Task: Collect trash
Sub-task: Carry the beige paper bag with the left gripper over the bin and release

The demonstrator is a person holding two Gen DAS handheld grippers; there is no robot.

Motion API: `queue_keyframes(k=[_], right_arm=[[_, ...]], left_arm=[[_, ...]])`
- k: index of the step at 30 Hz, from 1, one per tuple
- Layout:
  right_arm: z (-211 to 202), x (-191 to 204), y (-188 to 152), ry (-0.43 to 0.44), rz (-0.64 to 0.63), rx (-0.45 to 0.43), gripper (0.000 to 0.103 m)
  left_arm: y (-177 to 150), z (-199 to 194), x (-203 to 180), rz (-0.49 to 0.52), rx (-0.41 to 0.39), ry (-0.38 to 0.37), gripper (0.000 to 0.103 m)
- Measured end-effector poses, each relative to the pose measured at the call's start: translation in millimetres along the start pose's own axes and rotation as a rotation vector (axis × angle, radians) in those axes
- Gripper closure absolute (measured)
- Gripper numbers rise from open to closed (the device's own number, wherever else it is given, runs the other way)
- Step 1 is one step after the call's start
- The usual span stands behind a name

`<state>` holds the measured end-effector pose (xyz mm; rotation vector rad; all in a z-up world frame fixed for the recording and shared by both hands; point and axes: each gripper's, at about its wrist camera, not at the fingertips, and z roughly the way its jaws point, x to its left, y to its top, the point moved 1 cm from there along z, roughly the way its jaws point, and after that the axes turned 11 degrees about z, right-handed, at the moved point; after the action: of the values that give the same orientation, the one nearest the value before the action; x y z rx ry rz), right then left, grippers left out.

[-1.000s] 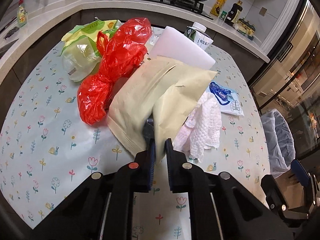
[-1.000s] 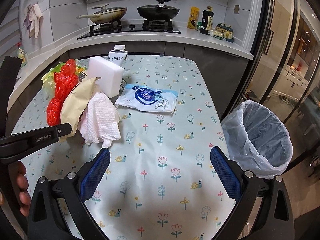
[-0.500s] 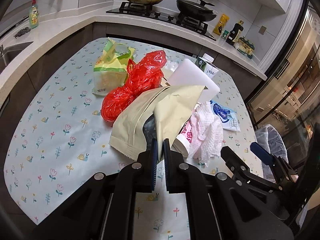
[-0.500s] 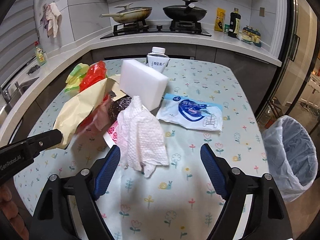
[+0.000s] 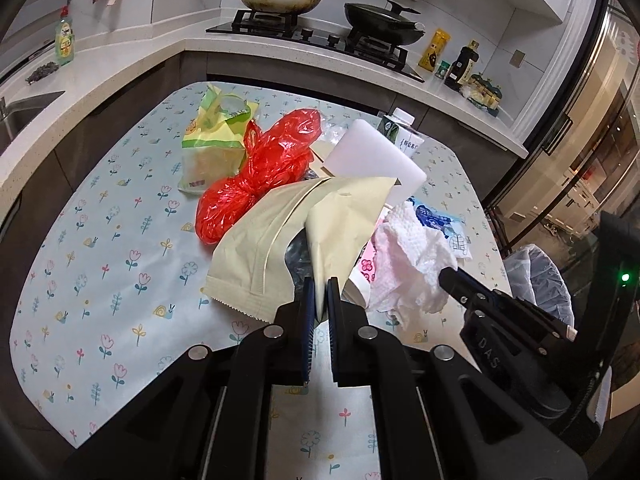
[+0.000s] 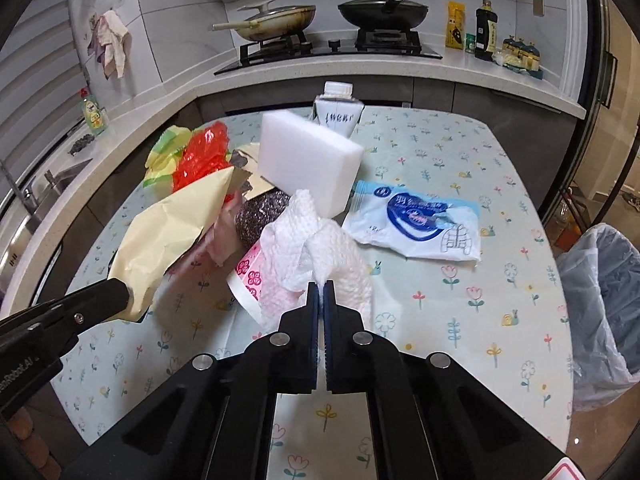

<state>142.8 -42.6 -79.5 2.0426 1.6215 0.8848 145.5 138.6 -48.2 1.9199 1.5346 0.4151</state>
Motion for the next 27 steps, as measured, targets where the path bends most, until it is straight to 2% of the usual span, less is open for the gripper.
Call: queue_keyframes(k=[7, 13, 19, 27], right_arm=[[-59.0, -30.3, 20.0, -0.024, 0.031, -0.129, 0.101], [-102.5, -71.0, 33.0, -0.071, 0.068, -0.212, 0.101], [-136.8, -121.7, 34.2, -0.141, 0.132, -0.273, 0.101], [-163.9, -199.0, 27.6, -0.250, 0.237, -0.305, 0.101]], left_arm=[[10.8, -24.2, -28.2, 0.038, -0.055, -0.015, 0.097], [16.5, -39.0, -67.0, 0.096, -0.085, -0.044, 0.097], [21.9, -43.0, -125.9, 0.183, -0.099, -0.106, 0.097], [28.6, -27.3, -227.7, 0.319, -0.089, -0.247, 0.097]])
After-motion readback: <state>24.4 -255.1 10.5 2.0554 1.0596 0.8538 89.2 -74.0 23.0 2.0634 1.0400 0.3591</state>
